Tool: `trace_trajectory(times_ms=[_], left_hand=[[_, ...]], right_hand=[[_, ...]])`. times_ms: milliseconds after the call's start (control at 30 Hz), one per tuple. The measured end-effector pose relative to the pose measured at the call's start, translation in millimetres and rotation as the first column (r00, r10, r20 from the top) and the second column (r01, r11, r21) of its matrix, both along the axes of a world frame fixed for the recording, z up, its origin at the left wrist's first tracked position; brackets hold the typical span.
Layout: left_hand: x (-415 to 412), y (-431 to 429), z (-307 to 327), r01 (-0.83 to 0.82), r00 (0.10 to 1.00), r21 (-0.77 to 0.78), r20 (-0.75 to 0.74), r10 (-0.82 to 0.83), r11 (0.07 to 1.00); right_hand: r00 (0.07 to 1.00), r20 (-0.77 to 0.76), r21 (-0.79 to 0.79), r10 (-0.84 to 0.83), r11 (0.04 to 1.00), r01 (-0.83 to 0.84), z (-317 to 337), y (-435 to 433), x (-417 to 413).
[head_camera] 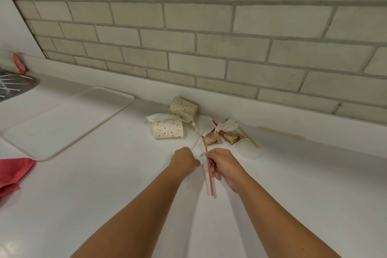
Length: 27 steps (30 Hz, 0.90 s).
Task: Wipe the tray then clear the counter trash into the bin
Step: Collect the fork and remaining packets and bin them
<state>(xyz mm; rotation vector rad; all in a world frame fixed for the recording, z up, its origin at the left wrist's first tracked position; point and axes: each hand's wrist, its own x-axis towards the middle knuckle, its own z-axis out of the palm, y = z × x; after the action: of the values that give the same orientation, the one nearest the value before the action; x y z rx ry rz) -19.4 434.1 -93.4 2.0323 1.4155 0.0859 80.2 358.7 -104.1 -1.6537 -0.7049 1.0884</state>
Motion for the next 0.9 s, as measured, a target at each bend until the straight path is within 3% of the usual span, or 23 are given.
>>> trace_trajectory(times_ms=[100,167,333,500,600,733,900], left_hand=[[5,-11,3,0.098,0.993,0.039,-0.075,-0.095,0.994],[8,-12,-3,0.044,0.997,0.048,-0.07,-0.04,0.998],[-2,-4,-5,-0.111,0.987,0.018,0.116,0.108,0.994],[-8,5,-9,-0.092,0.993,0.037,0.077,0.089,0.995],[-3,4,-8,-0.089,0.996,0.016,0.033,0.088,0.996],[2,-5,-5,0.072,0.993,0.087,-0.101,-0.063,0.994],[10,-21,-10,0.134,0.955,0.175,-0.286,-0.08,0.975]], right_hand=[[0.998,0.056,0.009,-0.007,1.0,0.007,-3,1,-2],[0.998,0.067,0.009,-0.006,1.0,0.005,-4,3,-4],[0.996,0.085,0.019,-0.006,1.0,0.005,-6,2,-4],[0.993,0.117,0.015,0.001,1.0,-0.003,-9,4,-5],[0.992,0.129,0.01,-0.002,1.0,0.001,-10,4,-6],[0.991,0.137,0.006,-0.007,1.0,0.007,-10,5,-5],[0.992,0.124,0.024,-0.038,0.999,0.035,-11,5,-5]])
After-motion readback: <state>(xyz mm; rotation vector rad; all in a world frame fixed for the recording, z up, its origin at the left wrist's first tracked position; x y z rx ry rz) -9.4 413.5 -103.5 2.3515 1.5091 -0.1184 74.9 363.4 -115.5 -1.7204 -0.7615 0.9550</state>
